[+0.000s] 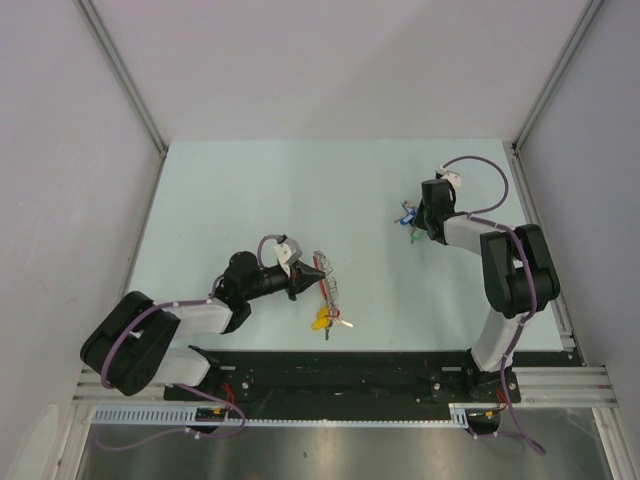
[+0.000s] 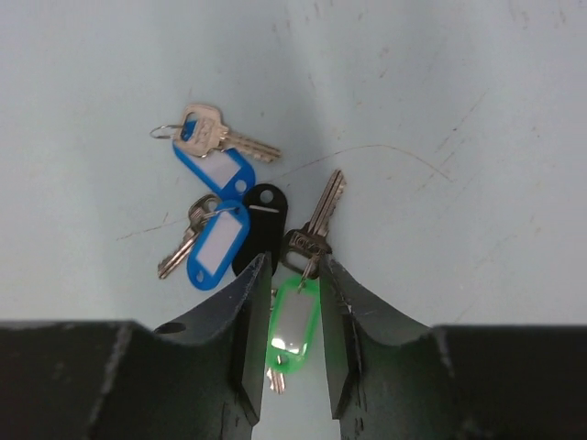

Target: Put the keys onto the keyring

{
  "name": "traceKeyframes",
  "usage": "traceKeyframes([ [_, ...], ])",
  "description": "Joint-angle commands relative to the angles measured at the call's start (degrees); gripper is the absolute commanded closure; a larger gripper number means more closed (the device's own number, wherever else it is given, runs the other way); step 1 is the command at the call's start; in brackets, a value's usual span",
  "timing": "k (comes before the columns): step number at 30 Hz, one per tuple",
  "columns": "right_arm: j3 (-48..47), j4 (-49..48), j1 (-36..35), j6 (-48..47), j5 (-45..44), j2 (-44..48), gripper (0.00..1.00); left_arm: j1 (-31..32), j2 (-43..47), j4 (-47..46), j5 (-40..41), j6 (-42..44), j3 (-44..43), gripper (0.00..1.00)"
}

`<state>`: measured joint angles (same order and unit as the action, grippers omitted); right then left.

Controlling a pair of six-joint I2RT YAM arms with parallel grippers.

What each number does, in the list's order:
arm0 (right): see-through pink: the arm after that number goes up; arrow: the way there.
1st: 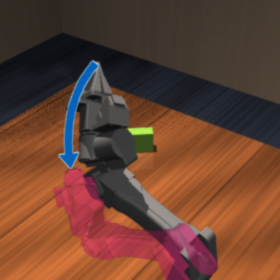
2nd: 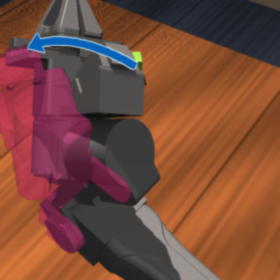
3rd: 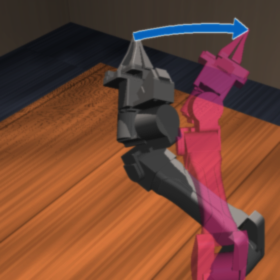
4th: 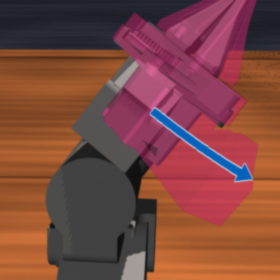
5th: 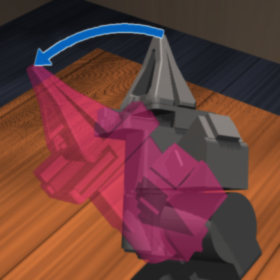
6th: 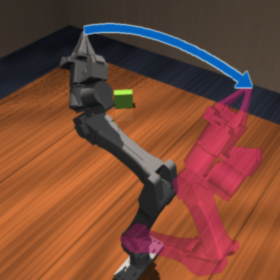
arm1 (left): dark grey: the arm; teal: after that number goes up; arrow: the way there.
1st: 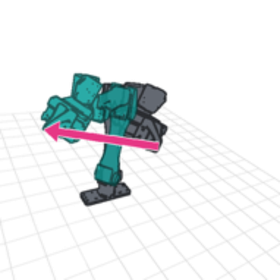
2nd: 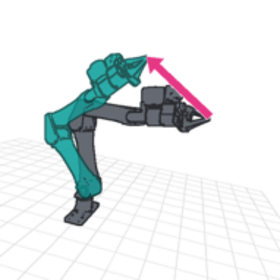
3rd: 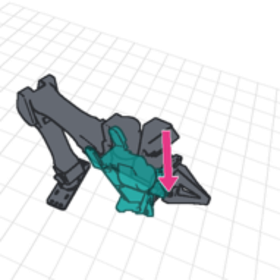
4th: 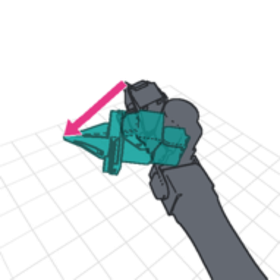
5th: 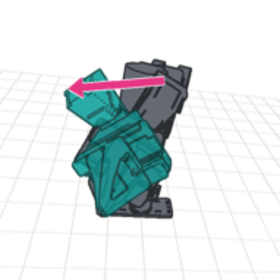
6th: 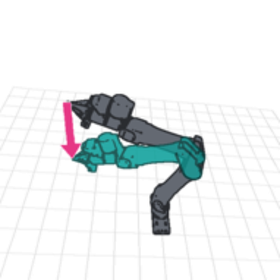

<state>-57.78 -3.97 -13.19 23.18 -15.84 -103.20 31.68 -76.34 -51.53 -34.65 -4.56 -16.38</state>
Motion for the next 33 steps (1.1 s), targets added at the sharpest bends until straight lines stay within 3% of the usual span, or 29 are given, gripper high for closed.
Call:
traceKeyframes([
  [1,-3.56,1.59,0.97,1.34,-1.22,-2.96,0.69,-0.3,1.28,-0.86,0.38,0.16,-0.76,1.0],
  [7,-5.94,3.26,1.24,1.6,-0.95,-5.52,0.75,-0.3,1.8,0.2,0.46,0.78,-0.93,1.0],
  [16,-6.03,7.03,1.5,2.05,-1.13,-3.59,1.0,-0.3,1.98,1.08,0.46,1.22,-1.2,1.0],
  [24,-5.68,14.16,1.68,0.64,-3.59,5.36,1.0,-0.3,2.51,2.22,0.99,1.74,-1.46,1.0],
  [33,-2.34,24.61,1.59,5.56,-11.84,14.95,1.0,-0.3,4.18,4.07,1.61,2.27,-1.64,1.0],
])
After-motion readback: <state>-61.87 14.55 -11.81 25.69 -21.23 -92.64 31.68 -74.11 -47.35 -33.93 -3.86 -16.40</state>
